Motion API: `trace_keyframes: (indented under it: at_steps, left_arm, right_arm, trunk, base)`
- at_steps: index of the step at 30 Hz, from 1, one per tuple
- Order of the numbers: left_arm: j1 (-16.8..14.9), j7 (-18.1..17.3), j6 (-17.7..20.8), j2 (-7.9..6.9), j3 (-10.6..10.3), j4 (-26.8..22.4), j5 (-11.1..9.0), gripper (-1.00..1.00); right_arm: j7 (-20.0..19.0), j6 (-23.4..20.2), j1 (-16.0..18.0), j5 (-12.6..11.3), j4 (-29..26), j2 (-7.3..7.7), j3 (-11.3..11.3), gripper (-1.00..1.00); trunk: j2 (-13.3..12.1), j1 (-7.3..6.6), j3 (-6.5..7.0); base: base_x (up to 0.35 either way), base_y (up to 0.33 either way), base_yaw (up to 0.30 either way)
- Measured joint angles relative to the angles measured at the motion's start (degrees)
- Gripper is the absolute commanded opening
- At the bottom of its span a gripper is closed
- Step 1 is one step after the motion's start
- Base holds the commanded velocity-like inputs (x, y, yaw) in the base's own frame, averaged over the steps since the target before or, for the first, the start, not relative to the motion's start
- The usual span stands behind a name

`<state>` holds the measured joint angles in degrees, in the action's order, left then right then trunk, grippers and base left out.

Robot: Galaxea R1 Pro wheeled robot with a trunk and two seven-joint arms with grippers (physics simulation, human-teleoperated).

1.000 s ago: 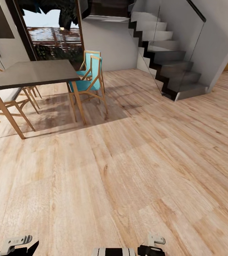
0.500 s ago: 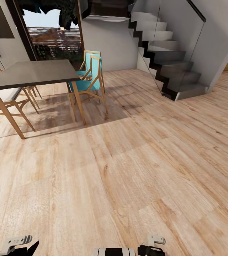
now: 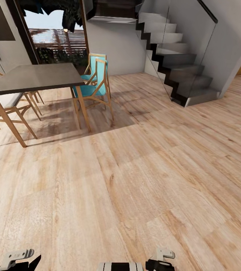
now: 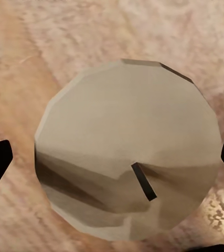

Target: Place each of the two pumpkins and all three candles from the living room inside a cabinet in the living room (use any cabinet), then make sure every cabinet is closed, and position the cauldron so it is next to a table in the living room.

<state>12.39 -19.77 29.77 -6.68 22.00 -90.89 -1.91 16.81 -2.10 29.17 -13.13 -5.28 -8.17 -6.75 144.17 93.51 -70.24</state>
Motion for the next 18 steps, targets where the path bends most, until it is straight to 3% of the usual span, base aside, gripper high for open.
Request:
trace_keyframes:
  at_steps: [12, 18]
  left_arm:
    - [0.0, 0.0, 0.0, 0.00, 0.0, 0.0, 0.0, 1.00]
    - [0.0, 0.1, 0.0, 0.00, 0.0, 0.0, 0.0, 1.00]
  right_arm:
    - [0.5, 0.0, 0.0, 0.0, 0.0, -0.08, 0.0, 1.00]
    - [0.6, 0.0, 0.0, 0.0, 0.0, -0.07, 0.0, 1.00]
  trunk:
    - [0.0, 0.00, 0.00]
    - [0.0, 0.08, -0.66]
  base:
    - [0.000, 0.000, 0.000]
    - [0.000, 0.000, 0.000]
